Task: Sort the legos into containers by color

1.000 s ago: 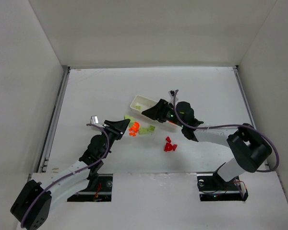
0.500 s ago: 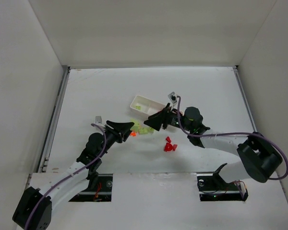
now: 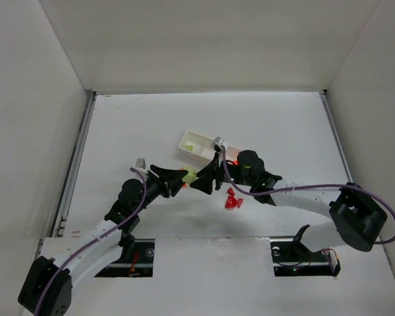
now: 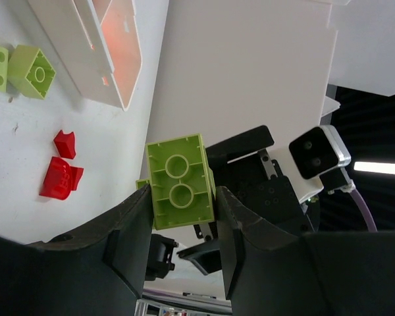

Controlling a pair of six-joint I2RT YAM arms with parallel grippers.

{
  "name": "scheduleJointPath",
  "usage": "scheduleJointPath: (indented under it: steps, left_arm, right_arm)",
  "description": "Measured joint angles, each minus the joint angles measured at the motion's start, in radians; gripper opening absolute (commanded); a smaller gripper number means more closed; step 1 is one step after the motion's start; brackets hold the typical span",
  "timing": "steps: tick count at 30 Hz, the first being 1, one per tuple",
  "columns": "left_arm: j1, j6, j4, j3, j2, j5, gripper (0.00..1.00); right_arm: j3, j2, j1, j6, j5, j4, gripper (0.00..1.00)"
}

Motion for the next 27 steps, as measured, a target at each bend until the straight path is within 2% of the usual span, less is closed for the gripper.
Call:
scheduleJointPath:
  steps: [3,10,12,16,18,23,27]
  left_arm:
    - [0.01,-0.003,0.0,0.0,0.0,0.009,0.13]
    - [0.014,-0.003,-0.002,0.0,0.005,0.027,0.13]
    - [0.014,-0.003,-0.001,0.0,0.008,0.031,0.13]
    - [0.013,-0.006,0.001,0.0,0.01,0.027,0.13]
    - [0.018,-0.008,-0.002,0.0,0.01,0.028,0.13]
    - [0.041,-0.007,0.011,-0.01,0.008,0.055,0.11]
    - [0.122,0.01,0.029,-0.029,0.009,0.07,0.11]
  right_arm:
    - [0.01,0.004,0.014,-0.013,0.001,-0.021,0.59]
    - [0.037,0.02,0.019,-0.026,0.029,-0.031,0.55]
    - [0.05,0.026,0.02,-0.029,0.035,-0.036,0.51]
    - [0.066,0.037,0.03,-0.04,0.043,-0.042,0.35]
    - [0.066,0.038,0.031,-0.046,0.047,-0.043,0.31]
    - [0.064,0.028,0.032,-0.046,0.052,-0.052,0.28]
    - [0.037,-0.036,0.009,-0.042,0.053,-0.07,0.28]
